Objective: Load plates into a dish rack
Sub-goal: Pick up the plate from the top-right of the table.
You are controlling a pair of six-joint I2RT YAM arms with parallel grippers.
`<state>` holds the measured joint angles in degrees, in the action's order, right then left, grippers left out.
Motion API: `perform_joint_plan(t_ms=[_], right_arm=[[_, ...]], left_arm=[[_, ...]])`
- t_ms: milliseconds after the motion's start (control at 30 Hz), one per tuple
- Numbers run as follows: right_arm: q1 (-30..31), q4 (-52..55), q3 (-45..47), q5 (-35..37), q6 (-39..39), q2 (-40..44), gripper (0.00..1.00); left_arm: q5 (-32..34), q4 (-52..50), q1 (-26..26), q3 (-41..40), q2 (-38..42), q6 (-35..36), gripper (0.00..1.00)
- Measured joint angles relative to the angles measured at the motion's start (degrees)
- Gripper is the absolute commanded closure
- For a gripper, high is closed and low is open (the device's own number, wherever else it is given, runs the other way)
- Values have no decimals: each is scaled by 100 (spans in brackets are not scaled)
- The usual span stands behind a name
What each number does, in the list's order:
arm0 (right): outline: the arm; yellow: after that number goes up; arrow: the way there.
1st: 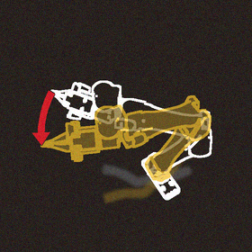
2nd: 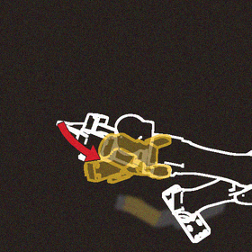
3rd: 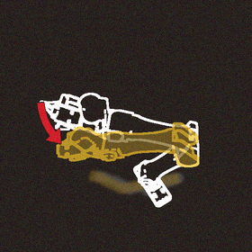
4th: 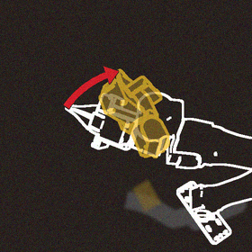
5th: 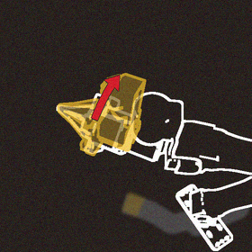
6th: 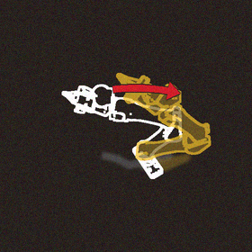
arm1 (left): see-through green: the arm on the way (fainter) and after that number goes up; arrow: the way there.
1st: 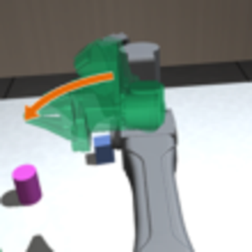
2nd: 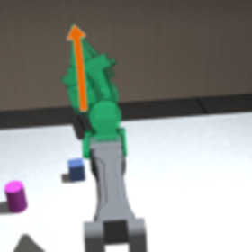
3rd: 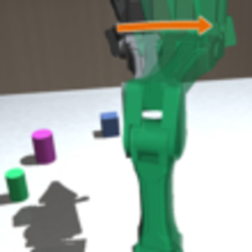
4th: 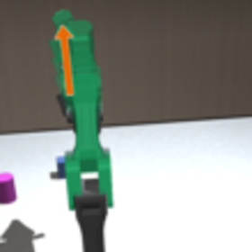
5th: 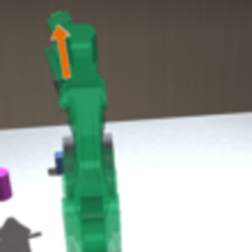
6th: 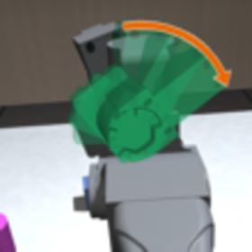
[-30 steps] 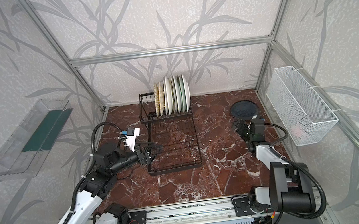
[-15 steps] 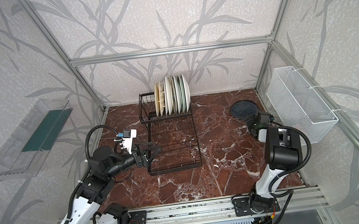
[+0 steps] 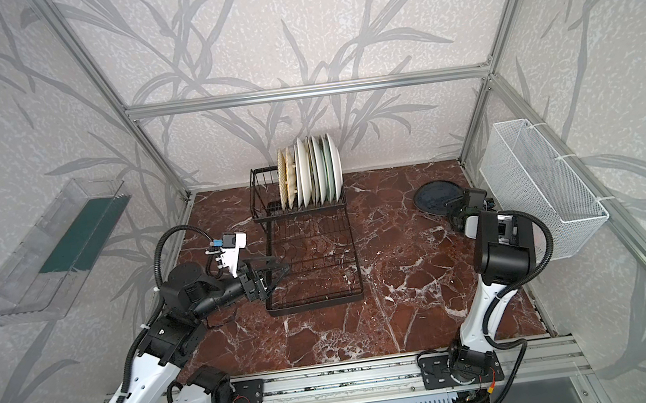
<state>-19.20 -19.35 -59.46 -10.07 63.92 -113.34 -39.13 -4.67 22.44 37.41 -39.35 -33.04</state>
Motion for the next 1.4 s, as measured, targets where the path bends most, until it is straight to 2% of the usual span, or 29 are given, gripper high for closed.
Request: perform_joint_plan(t_ms=[333, 467, 767, 1133, 1400], right_arm=[[-66, 153, -376, -179, 289, -332, 56], [-92, 57, -378, -264, 358, -415, 70], [-122, -212, -334, -372, 396, -579, 90], [-122, -787, -33, -647, 369, -579, 100], [-114, -1556, 887, -1049, 413, -232, 100]], left_arm=[[59, -2, 0, -9, 76, 2, 1], [103, -2, 0, -9, 149, 4, 1], [179, 0, -15, -9, 282, 9, 1], [297, -7, -35, -17, 393, 57, 1], [540, -2, -37, -105, 505, 109, 1]])
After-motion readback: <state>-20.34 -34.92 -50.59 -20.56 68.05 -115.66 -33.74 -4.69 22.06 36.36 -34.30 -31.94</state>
